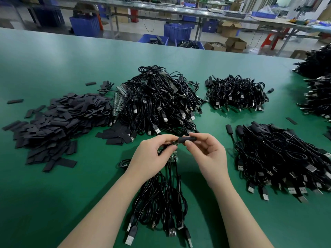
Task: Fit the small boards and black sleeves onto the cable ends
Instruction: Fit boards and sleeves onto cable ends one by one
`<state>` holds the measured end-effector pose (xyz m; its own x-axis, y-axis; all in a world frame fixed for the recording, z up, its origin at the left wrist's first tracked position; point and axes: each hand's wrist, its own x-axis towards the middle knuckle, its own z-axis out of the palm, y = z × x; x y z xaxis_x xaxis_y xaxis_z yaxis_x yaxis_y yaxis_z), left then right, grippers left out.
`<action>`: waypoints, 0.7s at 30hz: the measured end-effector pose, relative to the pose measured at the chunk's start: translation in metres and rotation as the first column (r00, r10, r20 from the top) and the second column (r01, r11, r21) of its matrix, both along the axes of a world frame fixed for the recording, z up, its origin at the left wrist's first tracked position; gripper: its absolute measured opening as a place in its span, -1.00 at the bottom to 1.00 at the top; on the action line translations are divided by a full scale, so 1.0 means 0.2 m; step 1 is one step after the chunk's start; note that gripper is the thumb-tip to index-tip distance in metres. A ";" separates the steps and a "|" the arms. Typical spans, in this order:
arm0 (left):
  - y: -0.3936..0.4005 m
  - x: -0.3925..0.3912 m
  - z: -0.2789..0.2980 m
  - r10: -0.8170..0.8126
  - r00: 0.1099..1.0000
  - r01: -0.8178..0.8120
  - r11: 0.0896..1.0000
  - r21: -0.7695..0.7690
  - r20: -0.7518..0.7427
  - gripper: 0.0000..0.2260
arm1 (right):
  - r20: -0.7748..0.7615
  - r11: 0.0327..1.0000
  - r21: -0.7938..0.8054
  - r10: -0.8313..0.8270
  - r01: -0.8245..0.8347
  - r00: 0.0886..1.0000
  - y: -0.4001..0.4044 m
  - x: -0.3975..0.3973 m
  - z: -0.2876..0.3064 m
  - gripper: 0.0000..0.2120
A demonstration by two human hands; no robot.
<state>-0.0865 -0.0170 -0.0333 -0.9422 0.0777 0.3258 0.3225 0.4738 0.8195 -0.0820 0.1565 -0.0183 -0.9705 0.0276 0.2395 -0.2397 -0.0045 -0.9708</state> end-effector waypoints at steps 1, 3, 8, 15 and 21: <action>0.00 0.00 0.00 0.001 1.000 -0.001 1.000 0.000 -0.001 -0.79 | -0.008 1.000 0.004 -0.008 0.008 1.000 0.00 0.00 0.00 -0.73; 0.00 0.00 0.00 -0.001 1.000 0.001 1.000 0.000 -0.007 -0.78 | -0.018 1.000 0.021 -0.009 0.009 1.000 0.00 0.00 0.00 -0.75; -0.01 0.00 -0.01 -0.001 1.000 0.001 1.000 0.007 -0.007 -0.75 | -0.011 1.000 0.019 0.019 -0.019 1.000 0.00 0.00 0.00 -0.72; 0.00 0.02 0.03 -0.070 0.997 0.069 0.997 0.021 0.031 -0.65 | 0.036 0.995 -0.015 0.097 -0.097 0.995 0.01 0.00 0.00 -0.68; 0.00 0.02 0.03 0.013 0.999 -0.013 1.000 -0.012 0.031 -0.72 | 0.085 0.994 -0.046 0.101 -0.097 0.991 0.01 0.00 0.00 -0.81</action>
<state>-0.0821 -0.0169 -0.0279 -0.9529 0.0687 0.2954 0.2904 0.4874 0.8235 -0.0817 0.1590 -0.0192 -0.9861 -0.0618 0.1541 -0.1501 -0.0652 -0.9865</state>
